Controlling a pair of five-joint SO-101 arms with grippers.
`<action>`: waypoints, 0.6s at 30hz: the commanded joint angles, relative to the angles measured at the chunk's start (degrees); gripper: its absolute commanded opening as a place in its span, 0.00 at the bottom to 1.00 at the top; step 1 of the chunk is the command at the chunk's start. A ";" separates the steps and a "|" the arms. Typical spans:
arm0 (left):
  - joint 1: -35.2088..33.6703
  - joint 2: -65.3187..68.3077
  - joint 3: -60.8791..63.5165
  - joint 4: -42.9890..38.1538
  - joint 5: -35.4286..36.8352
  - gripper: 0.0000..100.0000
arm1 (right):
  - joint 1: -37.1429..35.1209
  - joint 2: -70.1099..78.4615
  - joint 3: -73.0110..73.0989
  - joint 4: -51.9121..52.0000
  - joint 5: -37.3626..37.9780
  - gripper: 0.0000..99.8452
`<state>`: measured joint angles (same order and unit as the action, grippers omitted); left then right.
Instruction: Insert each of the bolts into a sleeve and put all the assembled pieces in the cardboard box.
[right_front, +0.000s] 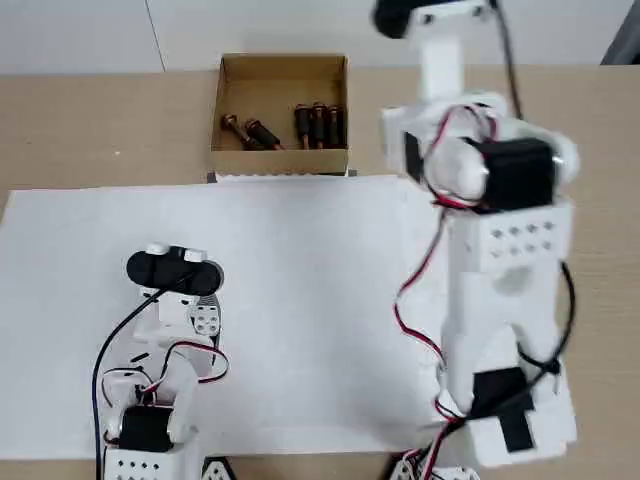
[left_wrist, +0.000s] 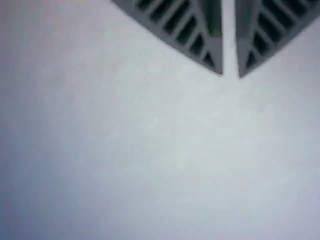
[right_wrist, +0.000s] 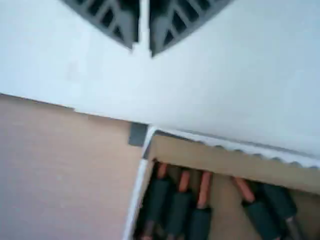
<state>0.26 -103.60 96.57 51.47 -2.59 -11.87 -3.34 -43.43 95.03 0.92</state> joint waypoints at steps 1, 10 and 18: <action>0.09 -0.53 -0.22 -0.18 -0.18 0.01 | 2.42 -5.49 -0.97 0.57 -0.53 0.00; 0.09 -0.53 -0.22 -0.18 -0.18 0.01 | 5.85 -24.40 25.14 -1.10 -0.70 0.00; 0.09 -0.53 -0.22 -0.18 -0.18 0.01 | 10.42 -43.21 58.64 -17.10 -2.02 0.00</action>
<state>0.26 -103.60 96.57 51.47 -2.59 -2.46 -39.65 3.52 84.66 -0.75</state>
